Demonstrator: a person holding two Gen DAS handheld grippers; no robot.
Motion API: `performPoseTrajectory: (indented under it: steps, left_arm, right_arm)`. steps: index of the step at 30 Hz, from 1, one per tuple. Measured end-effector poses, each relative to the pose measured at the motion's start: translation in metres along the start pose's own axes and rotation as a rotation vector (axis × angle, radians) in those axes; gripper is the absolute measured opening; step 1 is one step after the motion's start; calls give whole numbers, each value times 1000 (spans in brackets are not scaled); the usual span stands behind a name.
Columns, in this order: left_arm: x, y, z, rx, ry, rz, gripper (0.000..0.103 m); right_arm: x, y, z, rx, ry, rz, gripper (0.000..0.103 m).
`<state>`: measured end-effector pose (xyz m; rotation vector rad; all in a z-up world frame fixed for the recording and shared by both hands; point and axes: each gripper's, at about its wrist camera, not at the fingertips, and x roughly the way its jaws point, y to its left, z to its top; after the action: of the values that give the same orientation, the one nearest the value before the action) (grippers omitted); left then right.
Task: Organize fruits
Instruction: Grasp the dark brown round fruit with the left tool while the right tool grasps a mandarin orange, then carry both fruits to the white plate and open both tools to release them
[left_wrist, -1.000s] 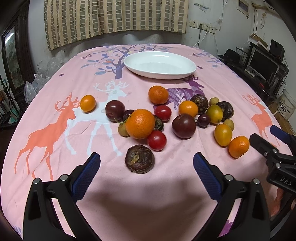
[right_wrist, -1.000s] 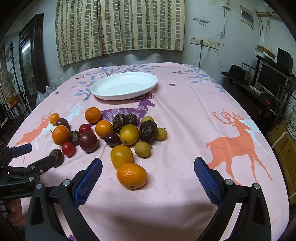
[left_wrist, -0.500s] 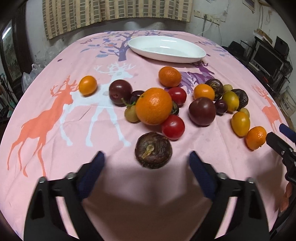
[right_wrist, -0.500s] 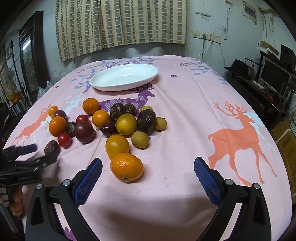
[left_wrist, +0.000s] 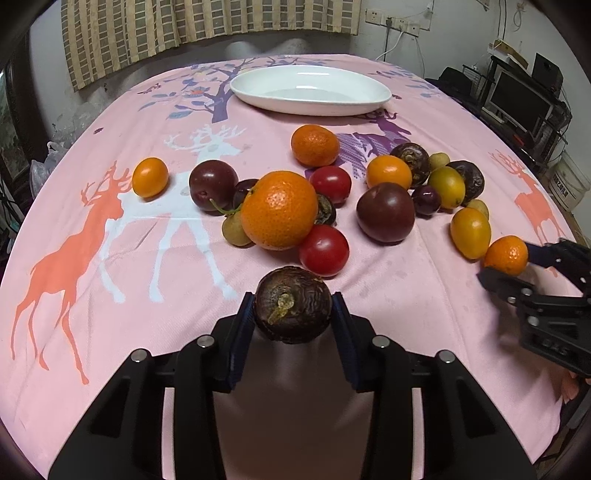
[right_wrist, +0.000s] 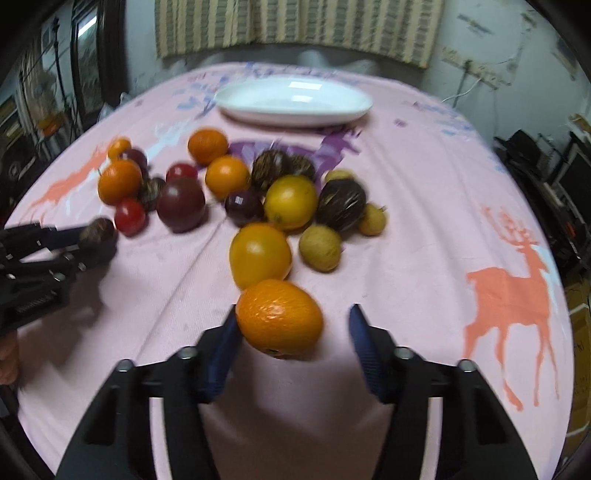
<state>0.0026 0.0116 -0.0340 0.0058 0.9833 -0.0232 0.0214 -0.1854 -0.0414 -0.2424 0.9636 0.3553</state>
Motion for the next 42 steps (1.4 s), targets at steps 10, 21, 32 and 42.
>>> performPoseTrajectory:
  steps: [10, 21, 32, 42]
  left_arm:
    - [-49, 6, 53, 81, -124, -57, 40]
    - [51, 4, 222, -5, -106, 28, 40]
    - [107, 12, 231, -55, -19, 57, 69]
    - [29, 31, 153, -37, -111, 80, 85]
  right_arm:
    - [-53, -11, 46, 3, -178, 167, 40]
    - [46, -15, 196, -44, -206, 48, 41]
    - [103, -34, 209, 51, -85, 33, 56]
    - [15, -47, 128, 36, -140, 84, 60]
